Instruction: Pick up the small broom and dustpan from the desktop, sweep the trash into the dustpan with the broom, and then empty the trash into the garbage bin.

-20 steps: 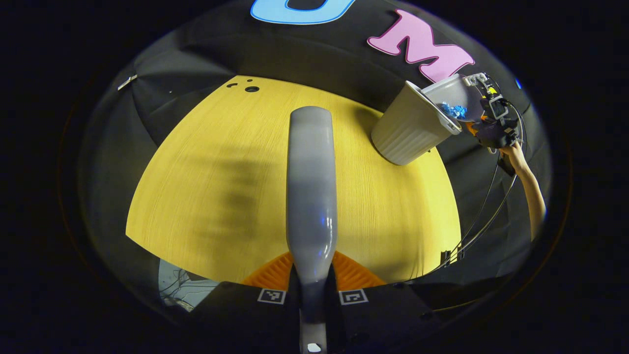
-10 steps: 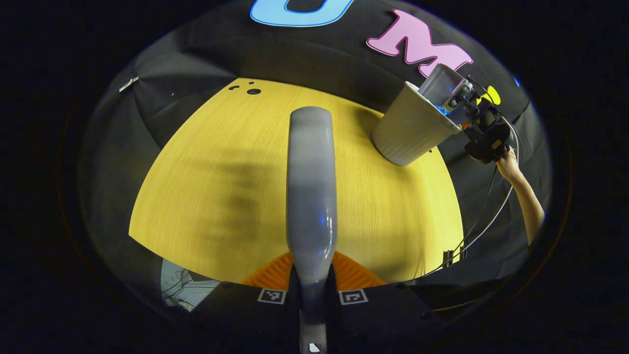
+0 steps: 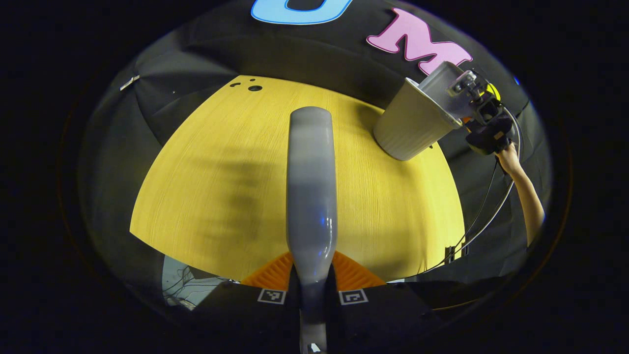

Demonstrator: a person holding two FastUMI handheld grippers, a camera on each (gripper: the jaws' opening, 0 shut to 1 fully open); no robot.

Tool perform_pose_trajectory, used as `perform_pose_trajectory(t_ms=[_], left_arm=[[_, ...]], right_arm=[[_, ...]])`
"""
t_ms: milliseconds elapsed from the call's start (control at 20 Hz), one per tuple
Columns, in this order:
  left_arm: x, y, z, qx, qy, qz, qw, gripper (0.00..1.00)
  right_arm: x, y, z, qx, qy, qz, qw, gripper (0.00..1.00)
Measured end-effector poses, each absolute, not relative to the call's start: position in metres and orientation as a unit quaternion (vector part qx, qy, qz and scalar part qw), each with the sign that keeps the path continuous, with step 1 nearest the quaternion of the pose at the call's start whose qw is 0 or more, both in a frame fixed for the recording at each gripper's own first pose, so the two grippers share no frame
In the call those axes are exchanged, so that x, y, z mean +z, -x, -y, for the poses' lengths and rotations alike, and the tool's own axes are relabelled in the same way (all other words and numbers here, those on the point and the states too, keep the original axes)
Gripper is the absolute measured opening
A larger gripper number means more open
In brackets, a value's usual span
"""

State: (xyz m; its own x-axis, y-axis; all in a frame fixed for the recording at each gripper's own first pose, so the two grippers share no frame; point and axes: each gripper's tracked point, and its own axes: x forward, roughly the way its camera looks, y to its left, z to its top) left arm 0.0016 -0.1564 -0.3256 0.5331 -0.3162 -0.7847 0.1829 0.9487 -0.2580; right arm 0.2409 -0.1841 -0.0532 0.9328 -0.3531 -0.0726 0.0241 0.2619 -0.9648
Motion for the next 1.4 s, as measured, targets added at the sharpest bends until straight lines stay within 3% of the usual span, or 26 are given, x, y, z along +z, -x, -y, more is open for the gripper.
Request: perform_pose_trajectory(t_ms=[150, 350, 550, 650, 800, 1000, 1400], left_arm=[[-0.326, -0.001, 0.156, -0.143, 0.07, -0.456, 0.875, 0.25], [-0.323, -0.003, 0.153, -0.13, 0.067, -0.433, 0.889, 0.25], [-0.325, -0.006, 0.146, -0.118, 0.042, -0.425, 0.897, 0.25], [-0.327, -0.011, 0.136, -0.1, 0.017, -0.414, 0.905, 0.25], [-0.333, -0.018, 0.131, -0.091, 0.007, -0.401, 0.912, 0.25], [-0.338, -0.024, 0.133, -0.083, 0.005, -0.4, 0.913, 0.25], [-0.359, -0.044, 0.14, -0.085, 0.007, -0.422, 0.902, 0.25]], right_arm=[[-0.024, -0.23, 0.186, -0.14, 0.515, -0.13, 0.836, 0.33], [0.005, -0.213, 0.18, -0.139, 0.47, -0.105, 0.865, 0.33], [0.009, -0.201, 0.163, -0.107, 0.414, -0.109, 0.898, 0.33], [-0.005, -0.181, 0.127, -0.063, 0.34, -0.12, 0.931, 0.33], [-0.025, -0.146, 0.097, -0.024, 0.327, -0.133, 0.935, 0.33], [-0.085, -0.099, 0.053, 0.035, 0.23, -0.22, 0.948, 0.33], [-0.226, -0.033, 0.041, 0.044, 0.043, -0.39, 0.919, 0.33]])
